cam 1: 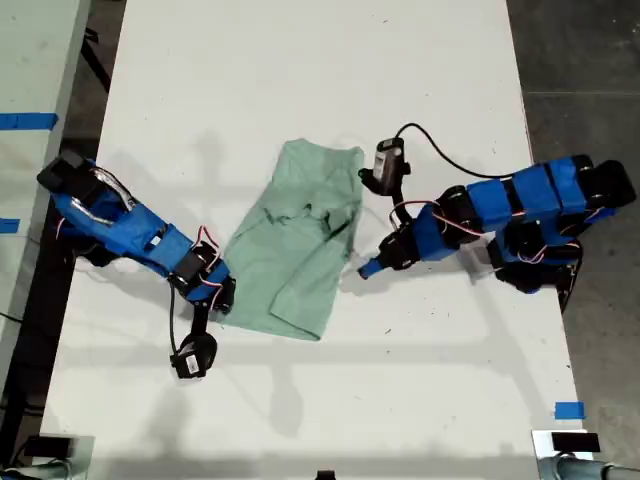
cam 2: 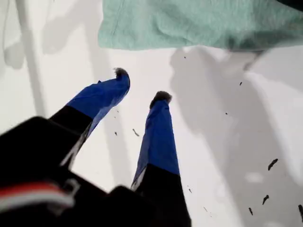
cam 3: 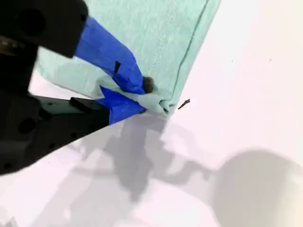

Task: Fold tshirt

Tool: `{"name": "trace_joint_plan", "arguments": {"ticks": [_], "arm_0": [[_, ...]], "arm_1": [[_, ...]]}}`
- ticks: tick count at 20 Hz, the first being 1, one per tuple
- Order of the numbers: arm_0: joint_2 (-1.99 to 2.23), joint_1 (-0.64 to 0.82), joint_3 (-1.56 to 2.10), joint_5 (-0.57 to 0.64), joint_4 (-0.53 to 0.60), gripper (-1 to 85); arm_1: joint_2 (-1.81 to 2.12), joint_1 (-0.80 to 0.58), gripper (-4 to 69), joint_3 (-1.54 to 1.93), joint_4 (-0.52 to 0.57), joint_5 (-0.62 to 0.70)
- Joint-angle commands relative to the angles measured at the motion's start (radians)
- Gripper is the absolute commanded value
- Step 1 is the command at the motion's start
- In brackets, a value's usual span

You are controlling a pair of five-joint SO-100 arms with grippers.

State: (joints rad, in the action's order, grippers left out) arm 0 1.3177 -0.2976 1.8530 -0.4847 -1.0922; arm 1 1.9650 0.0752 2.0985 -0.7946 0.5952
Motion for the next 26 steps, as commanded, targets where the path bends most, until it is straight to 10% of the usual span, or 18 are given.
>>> {"name": "trace_joint_plan", "arguments": {"ticks": [1,17,20,26], "arm_0": [[0.126,0.014,-0.052,-0.034,-0.104,0.1],[-0.153,0.166,-0.575,0.233,0.029,0.1],[-0.143,0.160,-0.584,0.262,0.002,30.4],[0.006,0.170,-0.558,0.290,-0.138,33.7]], "arm_1": [[0.086,0.011,13.7,-0.003,0.035,-0.008],[0.137,0.023,13.8,0.034,0.031,-0.020],[0.155,0.025,13.8,0.057,0.038,-0.023],[0.158,0.025,13.7,0.061,0.049,-0.021]]}}
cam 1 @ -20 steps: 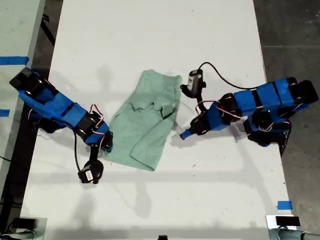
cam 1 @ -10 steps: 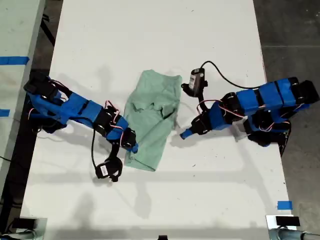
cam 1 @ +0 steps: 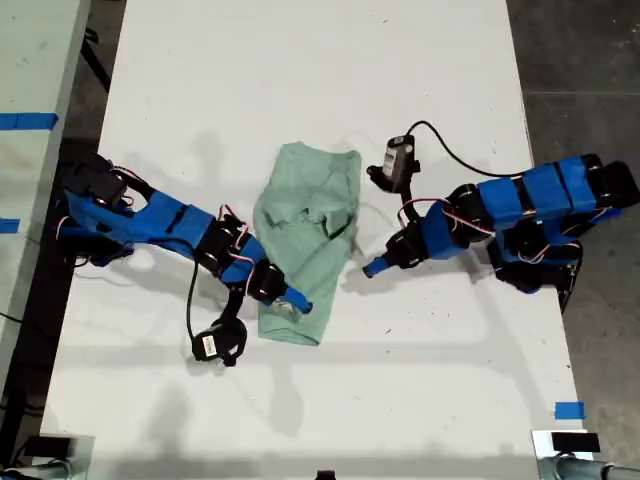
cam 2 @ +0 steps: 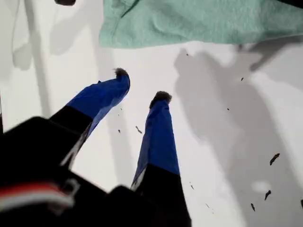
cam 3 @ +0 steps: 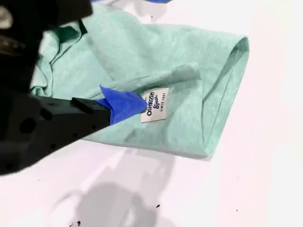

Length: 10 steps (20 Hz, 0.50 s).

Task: Fold tshirt

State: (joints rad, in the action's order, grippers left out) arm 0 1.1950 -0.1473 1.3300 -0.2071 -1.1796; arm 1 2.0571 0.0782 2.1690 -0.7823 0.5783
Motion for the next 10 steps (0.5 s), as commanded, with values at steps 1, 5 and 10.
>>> {"name": "trace_joint_plan", "arguments": {"ticks": [1,5,10], "arm_0": [[0.169,0.020,-0.011,0.011,-0.086,33.8],[0.499,-0.041,0.405,-0.051,0.063,32.7],[0.798,-0.137,0.741,-0.216,0.215,30.0]], "arm_1": [[0.066,0.026,13.5,-0.009,0.037,-0.003],[0.052,0.066,7.8,-0.020,0.040,-0.021],[-0.189,0.144,6.9,-0.311,-0.101,-0.054]]}}
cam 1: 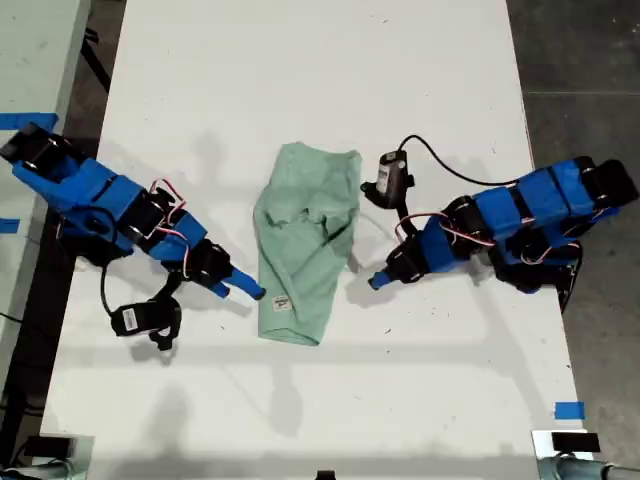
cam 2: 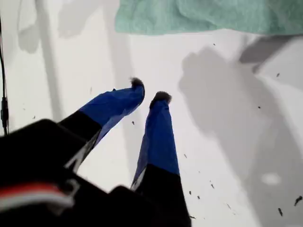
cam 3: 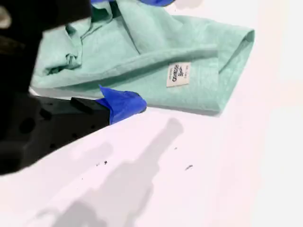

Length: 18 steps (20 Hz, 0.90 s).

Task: Fold tshirt

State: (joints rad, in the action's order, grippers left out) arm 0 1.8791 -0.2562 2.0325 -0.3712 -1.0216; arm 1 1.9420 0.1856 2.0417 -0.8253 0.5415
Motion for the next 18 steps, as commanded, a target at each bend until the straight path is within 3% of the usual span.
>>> {"name": "trace_joint_plan", "arguments": {"ticks": [1,6,12,15,18], "arm_0": [[0.120,-0.037,0.044,-0.080,0.060,29.5],[0.034,-0.048,-0.021,-0.146,0.061,28.4],[-0.100,-0.044,-0.150,-0.158,0.057,26.7],[-0.104,-0.041,-0.161,-0.149,0.060,20.7],[-0.132,-0.032,-0.183,-0.140,0.060,21.8]], "arm_1": [[-0.152,0.049,6.8,-0.268,-0.098,-0.032],[-0.468,0.089,3.5,-0.667,-0.290,-0.091],[-0.752,0.104,9.3,-1.037,-0.463,-0.153],[-0.839,0.110,22.4,-1.155,-0.525,-0.193],[-0.881,0.110,26.9,-1.203,-0.535,-0.210]]}}
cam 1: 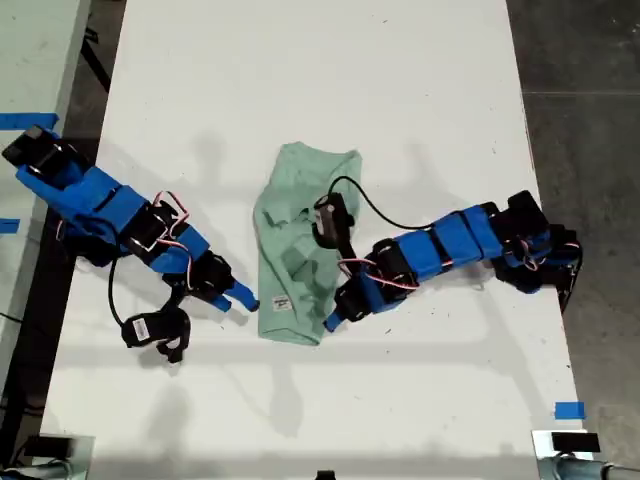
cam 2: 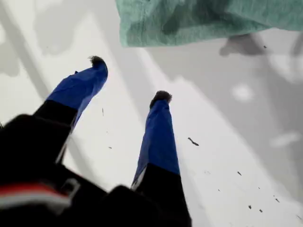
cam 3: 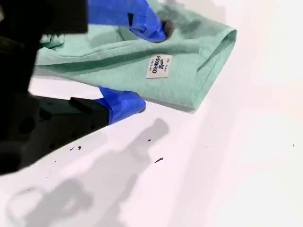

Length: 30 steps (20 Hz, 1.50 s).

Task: Fold tshirt

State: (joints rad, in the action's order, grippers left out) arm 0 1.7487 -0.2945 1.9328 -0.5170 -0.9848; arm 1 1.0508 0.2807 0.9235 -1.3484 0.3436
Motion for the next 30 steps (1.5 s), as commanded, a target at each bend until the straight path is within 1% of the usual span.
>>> {"name": "trace_joint_plan", "arguments": {"ticks": [1,6,9,12,16,23,27,30], "arm_0": [[-0.021,0.011,-0.098,0.021,0.023,22.2],[-0.135,0.031,-0.175,0.031,0.028,24.9],[-0.202,0.052,-0.190,0.067,0.087,25.4],[-0.262,0.060,-0.198,0.069,0.107,25.8],[-0.276,0.058,-0.183,0.069,0.100,26.2],[-0.331,0.054,-0.184,0.067,0.117,25.9],[-0.380,0.054,-0.186,0.069,0.161,25.7],[-0.434,0.057,-0.204,0.072,0.193,23.9]], "arm_1": [[-0.009,0.014,27.3,-0.109,-0.023,-0.014],[-0.080,-0.003,27.7,-0.147,-0.011,-0.037],[-0.133,-0.017,27.5,-0.196,0.005,-0.034],[-0.178,-0.029,27.2,-0.225,0.035,-0.025],[-0.186,-0.046,26.9,-0.230,0.084,-0.006],[-0.222,-0.064,26.5,-0.230,0.153,0.008],[-0.252,-0.066,26.5,-0.233,0.175,0.009],[-0.281,-0.064,25.5,-0.236,0.193,0.009]]}}
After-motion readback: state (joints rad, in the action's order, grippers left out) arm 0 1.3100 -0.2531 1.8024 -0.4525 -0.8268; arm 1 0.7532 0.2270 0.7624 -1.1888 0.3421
